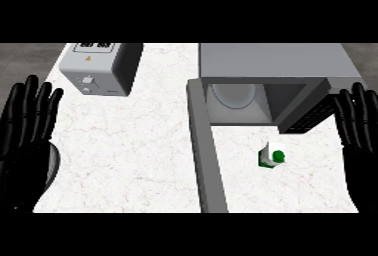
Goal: Pick up the milk, place it into the microwave and close the microwave
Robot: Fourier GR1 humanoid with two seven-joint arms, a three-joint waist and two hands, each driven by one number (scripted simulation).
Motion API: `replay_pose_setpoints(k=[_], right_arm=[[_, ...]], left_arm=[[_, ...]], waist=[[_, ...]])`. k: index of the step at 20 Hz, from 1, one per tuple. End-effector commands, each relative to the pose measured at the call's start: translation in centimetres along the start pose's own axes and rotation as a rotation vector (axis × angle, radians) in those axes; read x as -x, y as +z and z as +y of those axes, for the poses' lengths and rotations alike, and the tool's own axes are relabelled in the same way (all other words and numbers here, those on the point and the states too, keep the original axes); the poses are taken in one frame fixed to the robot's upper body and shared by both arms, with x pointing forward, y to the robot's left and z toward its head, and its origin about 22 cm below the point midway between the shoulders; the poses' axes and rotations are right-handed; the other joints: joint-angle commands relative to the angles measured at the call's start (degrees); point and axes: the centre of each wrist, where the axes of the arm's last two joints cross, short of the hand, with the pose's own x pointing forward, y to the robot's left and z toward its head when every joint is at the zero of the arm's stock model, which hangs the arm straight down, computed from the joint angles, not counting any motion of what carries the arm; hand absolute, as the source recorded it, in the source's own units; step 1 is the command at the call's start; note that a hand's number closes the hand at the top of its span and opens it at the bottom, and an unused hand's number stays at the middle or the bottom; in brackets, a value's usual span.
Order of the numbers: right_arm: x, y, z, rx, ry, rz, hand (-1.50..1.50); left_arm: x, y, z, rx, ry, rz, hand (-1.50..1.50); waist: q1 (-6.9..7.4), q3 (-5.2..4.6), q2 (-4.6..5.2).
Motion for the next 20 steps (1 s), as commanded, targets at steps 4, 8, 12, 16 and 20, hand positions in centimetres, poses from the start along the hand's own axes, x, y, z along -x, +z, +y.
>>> replay_pose_setpoints(k=[4,8,12,16,20], right_arm=[[-1.2,-0.3,3.7,-0.087,-0.061,-0.094,-1.5],[-0.6,0.2,5.7,-0.212,-0.101,-0.017,-1.5],[-3.2,1.9,4.1,-0.225,-0.094,0.004,-1.5],[-2.4,3.6,4.5,-0.191,-0.059,0.045,-1.5],[-2.0,4.4,3.4,-0.13,-0.007,0.049,-1.5]], left_arm=[[-0.7,-0.6,1.2,-0.078,-0.026,0.013,-1.5],[0.2,1.8,1.4,-0.197,0.045,0.135,-1.5],[-1.4,4.0,2.9,-0.185,0.028,0.15,-1.5],[-2.3,5.8,4.6,-0.167,0.026,0.149,-1.5],[-3.0,8.2,4.5,-0.182,0.045,0.152,-1.5]], waist=[[-0.03,0.15,1.69],[0.45,0.12,1.62],[0.05,0.14,1.58],[0.05,0.14,1.61],[0.14,0.14,1.58]])
